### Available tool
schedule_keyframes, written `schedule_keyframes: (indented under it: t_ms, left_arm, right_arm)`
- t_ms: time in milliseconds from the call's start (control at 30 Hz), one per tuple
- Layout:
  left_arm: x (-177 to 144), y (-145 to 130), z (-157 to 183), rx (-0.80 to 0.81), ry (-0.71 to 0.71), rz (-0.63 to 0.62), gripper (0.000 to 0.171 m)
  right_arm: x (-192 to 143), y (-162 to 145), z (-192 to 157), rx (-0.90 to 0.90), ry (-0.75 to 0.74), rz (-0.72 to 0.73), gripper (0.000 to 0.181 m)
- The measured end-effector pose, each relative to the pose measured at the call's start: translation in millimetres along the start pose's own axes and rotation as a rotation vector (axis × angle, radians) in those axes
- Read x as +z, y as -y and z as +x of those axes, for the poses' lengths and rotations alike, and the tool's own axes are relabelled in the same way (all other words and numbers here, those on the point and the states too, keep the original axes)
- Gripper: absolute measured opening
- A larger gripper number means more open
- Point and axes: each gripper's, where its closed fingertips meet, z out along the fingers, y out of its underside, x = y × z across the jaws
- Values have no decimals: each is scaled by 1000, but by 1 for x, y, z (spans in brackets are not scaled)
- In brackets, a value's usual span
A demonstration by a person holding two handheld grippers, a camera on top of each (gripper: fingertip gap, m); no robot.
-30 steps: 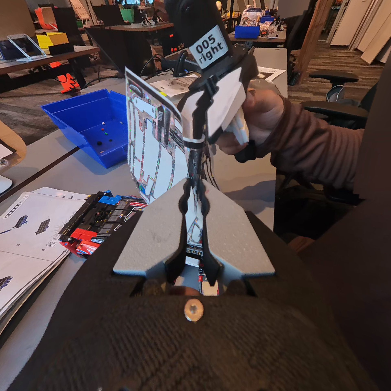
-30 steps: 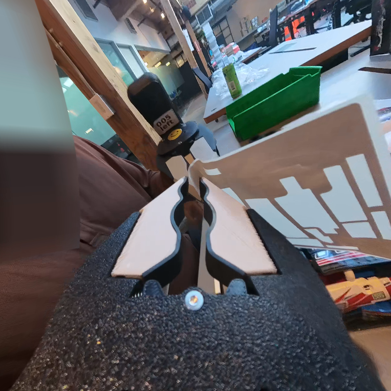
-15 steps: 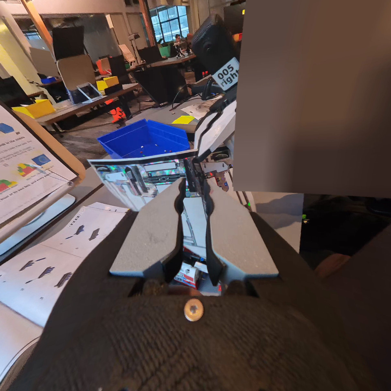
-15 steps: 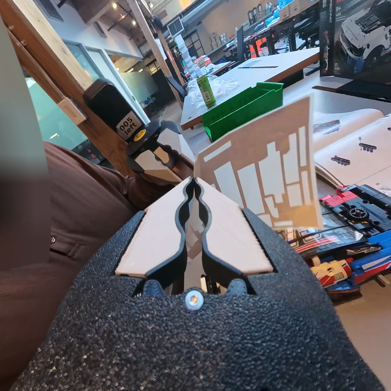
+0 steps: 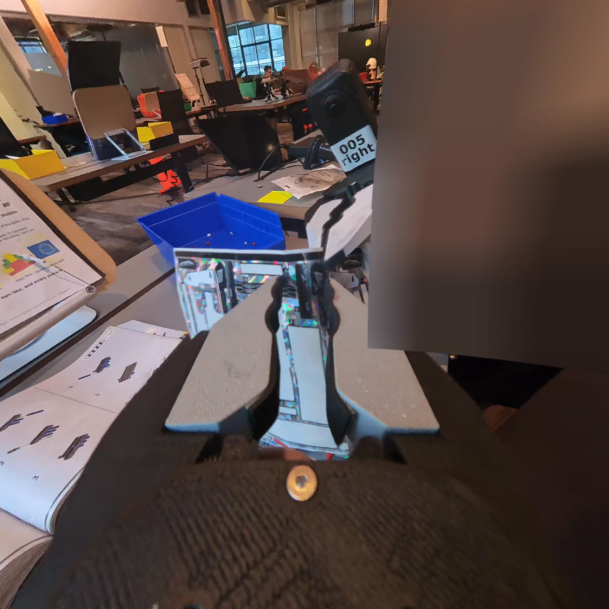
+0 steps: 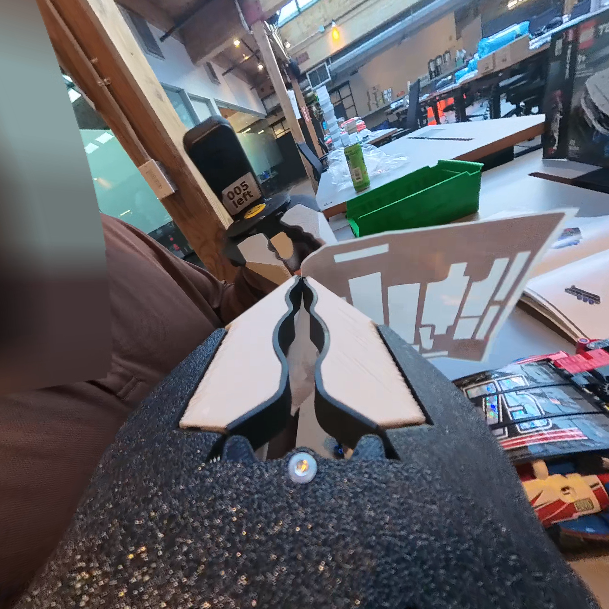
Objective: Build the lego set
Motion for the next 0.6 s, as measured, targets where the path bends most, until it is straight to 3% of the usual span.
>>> schedule_keyframes:
  t_ms: [267,600]
  left_arm:
    - [2,-7,9,32,-46,-36,18]
    - [11,-19,14,141,-32,-93,4]
  right_arm:
    - [0,1,-2,19,40,21,0]
    - [-2,-13,-2,31,57,-80,2]
